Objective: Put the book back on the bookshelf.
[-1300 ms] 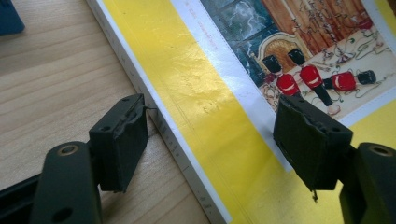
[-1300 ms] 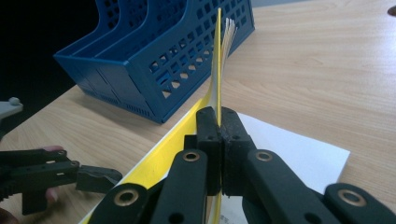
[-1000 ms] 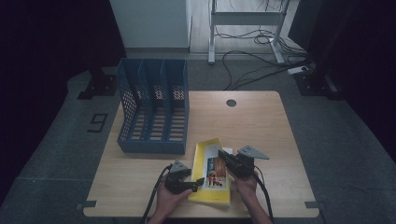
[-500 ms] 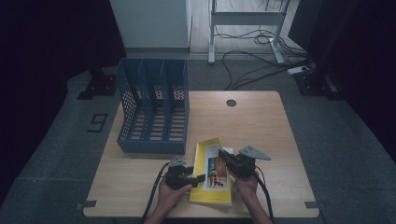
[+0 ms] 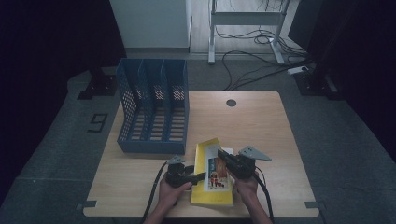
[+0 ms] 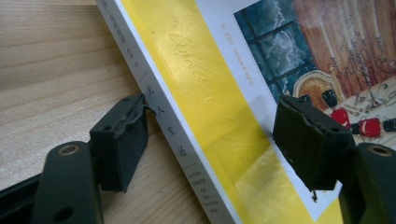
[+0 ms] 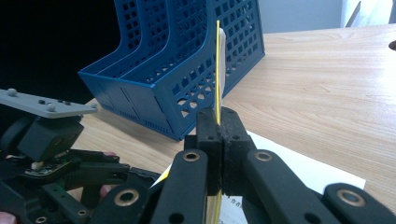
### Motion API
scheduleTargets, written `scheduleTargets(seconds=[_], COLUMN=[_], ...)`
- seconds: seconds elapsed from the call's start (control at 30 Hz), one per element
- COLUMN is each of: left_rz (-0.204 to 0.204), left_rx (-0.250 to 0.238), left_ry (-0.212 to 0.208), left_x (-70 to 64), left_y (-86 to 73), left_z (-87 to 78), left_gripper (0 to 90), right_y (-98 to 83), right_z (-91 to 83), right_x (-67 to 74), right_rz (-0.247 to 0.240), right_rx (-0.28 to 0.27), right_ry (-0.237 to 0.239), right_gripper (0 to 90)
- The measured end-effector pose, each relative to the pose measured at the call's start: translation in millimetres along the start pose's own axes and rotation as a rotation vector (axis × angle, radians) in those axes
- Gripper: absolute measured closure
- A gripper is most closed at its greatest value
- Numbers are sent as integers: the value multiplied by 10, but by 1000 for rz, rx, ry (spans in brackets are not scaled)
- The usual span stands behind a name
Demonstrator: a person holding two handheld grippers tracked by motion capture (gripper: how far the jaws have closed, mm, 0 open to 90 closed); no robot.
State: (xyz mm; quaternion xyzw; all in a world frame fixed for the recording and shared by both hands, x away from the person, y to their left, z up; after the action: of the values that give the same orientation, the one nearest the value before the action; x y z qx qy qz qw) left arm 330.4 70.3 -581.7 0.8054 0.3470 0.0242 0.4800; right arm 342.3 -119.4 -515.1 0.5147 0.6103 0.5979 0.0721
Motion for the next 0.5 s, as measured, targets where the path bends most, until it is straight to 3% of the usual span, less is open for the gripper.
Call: scheduleTargets(seconds=[0.37,0.5], left_rz=[-20,-22], left_rx=[-14,-16], left_ry=[-61,-64], left_x=[1,-2], left_y=[-1,0], left_z=[9,13], left_gripper=[248,255], right_y=[30,24], right_z=[-48,-43], right_x=[105,100], right_rz=[-21,-17], right_rx=[-12,-6], right_ry=[29,33], right_gripper=[879,879])
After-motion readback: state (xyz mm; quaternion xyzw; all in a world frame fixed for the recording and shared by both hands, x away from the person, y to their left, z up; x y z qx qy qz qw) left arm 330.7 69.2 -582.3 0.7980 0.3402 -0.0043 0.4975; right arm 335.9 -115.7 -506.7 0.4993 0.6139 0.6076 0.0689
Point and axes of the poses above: each handheld gripper's, and its own axes: z roughly forward along the jaws, y roughly out of its top, x roughly to its left, the point moved 5 cm from there along z, roughly forward along the jaws, and after that the axes turned 14 degrees about z, right-handed, at the moved point
